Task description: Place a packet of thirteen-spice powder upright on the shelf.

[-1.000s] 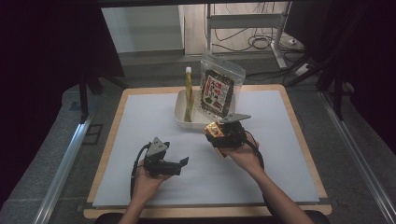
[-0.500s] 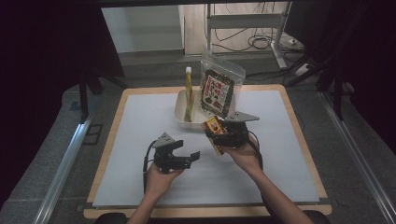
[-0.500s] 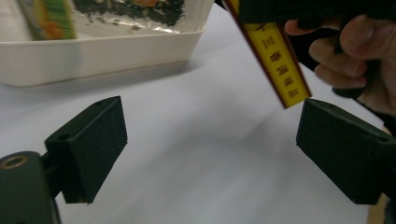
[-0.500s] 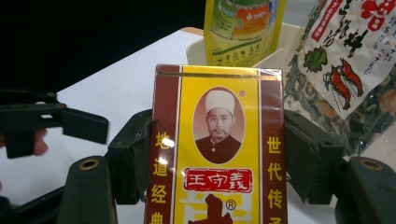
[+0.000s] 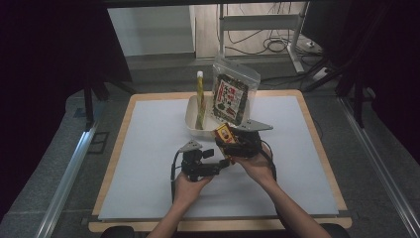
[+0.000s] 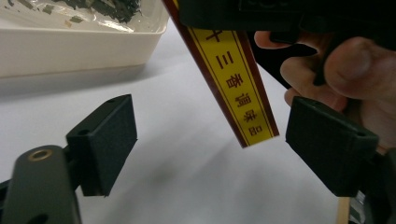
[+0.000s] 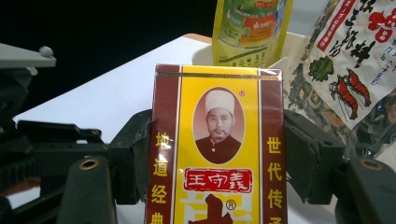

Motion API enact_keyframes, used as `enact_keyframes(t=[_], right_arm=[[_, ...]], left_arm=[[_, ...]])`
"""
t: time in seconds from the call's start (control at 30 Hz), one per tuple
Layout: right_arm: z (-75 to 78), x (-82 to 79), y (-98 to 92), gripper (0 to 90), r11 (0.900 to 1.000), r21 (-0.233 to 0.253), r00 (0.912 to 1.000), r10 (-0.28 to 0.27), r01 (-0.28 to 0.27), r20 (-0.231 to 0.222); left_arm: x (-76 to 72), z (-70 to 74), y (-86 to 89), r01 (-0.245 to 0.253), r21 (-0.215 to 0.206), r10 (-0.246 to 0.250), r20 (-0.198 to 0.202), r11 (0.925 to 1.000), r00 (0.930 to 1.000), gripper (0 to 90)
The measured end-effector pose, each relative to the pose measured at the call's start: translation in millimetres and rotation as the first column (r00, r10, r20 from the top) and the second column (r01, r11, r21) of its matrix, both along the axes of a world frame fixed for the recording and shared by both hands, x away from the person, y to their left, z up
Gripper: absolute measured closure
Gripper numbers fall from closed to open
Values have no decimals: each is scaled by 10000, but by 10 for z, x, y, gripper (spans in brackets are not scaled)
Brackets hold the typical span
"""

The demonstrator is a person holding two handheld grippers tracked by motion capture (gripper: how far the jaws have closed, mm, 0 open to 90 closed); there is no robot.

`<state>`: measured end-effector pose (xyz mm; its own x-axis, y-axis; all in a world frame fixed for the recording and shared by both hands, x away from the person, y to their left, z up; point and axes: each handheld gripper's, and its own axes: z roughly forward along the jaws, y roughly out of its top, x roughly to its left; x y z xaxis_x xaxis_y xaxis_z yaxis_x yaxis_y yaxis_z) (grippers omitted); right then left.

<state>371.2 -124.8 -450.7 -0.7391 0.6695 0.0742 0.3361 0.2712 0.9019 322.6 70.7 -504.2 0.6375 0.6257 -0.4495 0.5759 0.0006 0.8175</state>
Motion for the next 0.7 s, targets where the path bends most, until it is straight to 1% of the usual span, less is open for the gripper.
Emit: enact_keyframes(t=[0.03,0.1,0.13,0.17,0.23,0.3,0.33,0.37,0.4,0.53,0.63,0.67,0.7], right_arm=[[-1,-1,2,319,10000,-3,10000,7,-7,-6],[-4,-4,6,319,10000,-6,10000,23,-23,5],[-4,-4,6,319,10000,-6,10000,23,-23,5],[-7,-6,10,319,10000,-8,10000,29,-29,10],[-9,-7,14,320,10000,-11,10000,32,-32,3],[-10,-7,16,320,10000,-13,10000,36,-36,6],[-15,-8,21,320,10000,11,10000,34,-34,9],[-15,-8,21,320,10000,11,10000,34,-34,9],[-20,-8,24,320,10000,-23,10000,44,-44,2],[-29,-11,34,319,10000,-46,10000,63,-63,-6],[-33,-10,36,320,10000,-49,10000,61,-61,-15],[-40,-10,44,320,10000,-28,10000,61,-61,-15],[-41,-11,45,320,10000,-50,10000,46,-46,-4]], left_arm=[[13,0,-44,-30,-19,30,-45,10000,10000,176],[29,0,-74,-34,-97,34,-47,9999,10000,189],[29,0,-74,-34,-97,34,-47,9999,10000,199],[38,2,-96,-115,-173,113,-100,9998,9999,209],[51,2,-109,-102,-270,96,-204,9996,9997,225],[56,0,-116,-138,-258,132,-228,9996,9997,244],[65,-8,-130,-147,-361,136,-299,9992,9995,255],[65,-8,-130,-147,-361,136,-299,9992,9995,272],[72,-13,-139,-194,-255,185,-361,9995,9992,292],[83,-20,-132,-144,-496,120,-493,9987,9987,374],[83,-16,-129,-107,-540,79,-523,9985,9986,439],[81,-13,-128,3,-595,-34,-526,9982,9986,478],[80,-13,-127,29,-627,-63,-538,9980,9985,496]])
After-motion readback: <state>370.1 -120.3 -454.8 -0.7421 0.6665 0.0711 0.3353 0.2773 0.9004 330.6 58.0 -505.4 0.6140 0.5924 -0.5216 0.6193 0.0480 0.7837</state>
